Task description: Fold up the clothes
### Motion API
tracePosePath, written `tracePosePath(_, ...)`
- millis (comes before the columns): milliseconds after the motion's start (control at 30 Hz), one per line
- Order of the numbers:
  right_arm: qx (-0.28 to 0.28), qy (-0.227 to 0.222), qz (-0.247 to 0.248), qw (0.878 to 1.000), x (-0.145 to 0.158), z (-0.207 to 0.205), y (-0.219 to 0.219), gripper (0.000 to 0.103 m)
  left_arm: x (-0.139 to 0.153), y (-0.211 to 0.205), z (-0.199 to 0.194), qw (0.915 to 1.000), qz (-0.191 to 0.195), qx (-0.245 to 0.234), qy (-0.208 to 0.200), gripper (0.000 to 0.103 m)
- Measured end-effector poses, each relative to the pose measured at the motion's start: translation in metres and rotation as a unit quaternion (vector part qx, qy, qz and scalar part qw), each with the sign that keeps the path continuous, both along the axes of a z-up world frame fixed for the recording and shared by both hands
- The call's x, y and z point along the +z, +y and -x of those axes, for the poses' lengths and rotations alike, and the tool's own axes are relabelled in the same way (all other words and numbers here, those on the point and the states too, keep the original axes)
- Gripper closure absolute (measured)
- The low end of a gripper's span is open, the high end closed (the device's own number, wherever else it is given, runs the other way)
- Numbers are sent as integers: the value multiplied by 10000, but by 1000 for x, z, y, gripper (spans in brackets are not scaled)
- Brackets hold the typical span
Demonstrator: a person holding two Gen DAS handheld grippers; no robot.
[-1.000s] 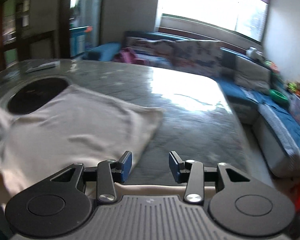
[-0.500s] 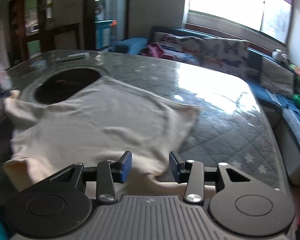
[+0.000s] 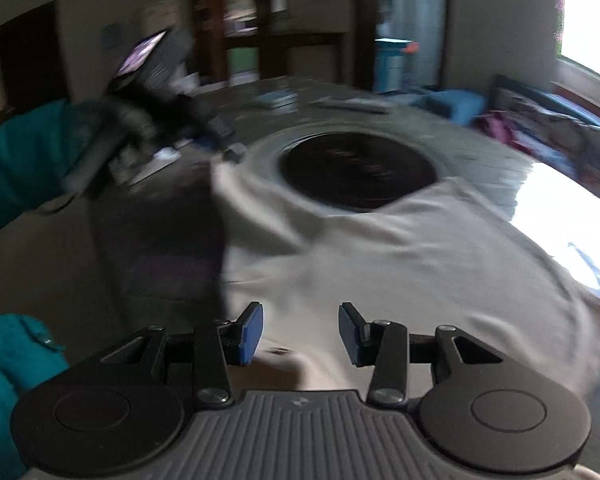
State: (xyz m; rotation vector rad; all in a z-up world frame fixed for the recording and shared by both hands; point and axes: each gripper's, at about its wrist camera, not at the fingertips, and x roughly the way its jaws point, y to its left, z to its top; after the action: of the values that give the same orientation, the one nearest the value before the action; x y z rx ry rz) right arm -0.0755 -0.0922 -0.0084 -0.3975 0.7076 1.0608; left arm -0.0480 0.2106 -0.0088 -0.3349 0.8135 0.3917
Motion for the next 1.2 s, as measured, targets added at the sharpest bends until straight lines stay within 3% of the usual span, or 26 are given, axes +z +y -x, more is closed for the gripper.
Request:
tracePosePath(167,356,21,300,9989,-20,16,24,66,32,3,29,9907,9,-192,-1347,96)
tracePosePath(233,429,15,395,9983,-23,21,25,78,36,6,44,9853,-218,-102,-1689,96)
tracePosePath(333,506,65,421,9978,-20,26,17,80,20,14,55,9892,-627,278,-1299,94)
tracePosePath(433,477,135,406,9979,-16,22,14,80,6,24,60,9936,-350,488,-960,92)
tracePosePath(567,476,148,428,9978,-22,16,19,79,3,7,51,9954,-286,120,-910,62)
tracePosePath(733,587,49,513,9969,-22,22,23,76,-5,-26,22,9944,-339,-449,-891,63)
tracePosePath(900,386,66,335,9987,-17,23,12,73,-25,-37,-10,9958,-368,-588,-605,63)
tracePosePath(1067,-344,78,15,9994,-1,12,-29,66,-31,-38,-13,9939,-826,-519,-511,63)
tracePosePath(1200,-1086,177,-20,9939,2,1,-69,65,-27,-37,-12,9959,-660,-384,-494,65)
